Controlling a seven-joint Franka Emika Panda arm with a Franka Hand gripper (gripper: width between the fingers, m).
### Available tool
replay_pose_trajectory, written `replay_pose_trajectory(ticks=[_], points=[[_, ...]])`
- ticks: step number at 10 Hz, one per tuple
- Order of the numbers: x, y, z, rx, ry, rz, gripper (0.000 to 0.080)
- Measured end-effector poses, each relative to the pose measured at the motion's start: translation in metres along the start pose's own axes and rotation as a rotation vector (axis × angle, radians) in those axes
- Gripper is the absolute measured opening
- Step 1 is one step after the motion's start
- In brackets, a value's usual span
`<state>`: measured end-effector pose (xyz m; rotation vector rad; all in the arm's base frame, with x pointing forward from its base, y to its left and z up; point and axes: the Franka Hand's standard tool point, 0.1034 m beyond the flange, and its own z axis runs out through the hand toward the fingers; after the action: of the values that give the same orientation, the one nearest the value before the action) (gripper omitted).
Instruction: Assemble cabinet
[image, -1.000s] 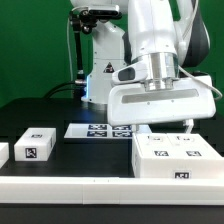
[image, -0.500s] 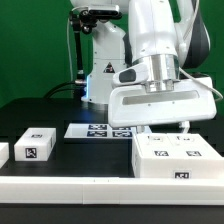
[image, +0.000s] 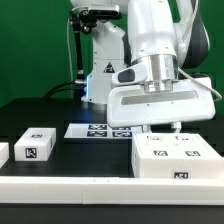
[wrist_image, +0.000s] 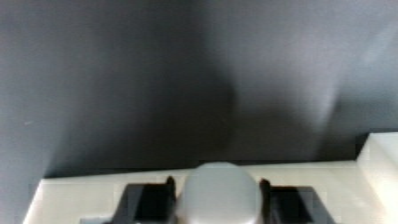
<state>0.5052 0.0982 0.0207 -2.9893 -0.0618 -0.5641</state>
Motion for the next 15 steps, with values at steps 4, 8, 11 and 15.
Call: replay_pose_trajectory(ticks=[4,8,11,15], points=[[0.0,0.0,0.0,0.0,0.0,-0.001,0.0215],[0.005,-0.001,-0.011,0.005,-0.042,0.004,0.0216],[0.026,-0.007,-0.052,0.019,-0.148,0.049,0.0216],[0.022,-0.009,-0.05,0.018,-0.163,0.072,0.0216]])
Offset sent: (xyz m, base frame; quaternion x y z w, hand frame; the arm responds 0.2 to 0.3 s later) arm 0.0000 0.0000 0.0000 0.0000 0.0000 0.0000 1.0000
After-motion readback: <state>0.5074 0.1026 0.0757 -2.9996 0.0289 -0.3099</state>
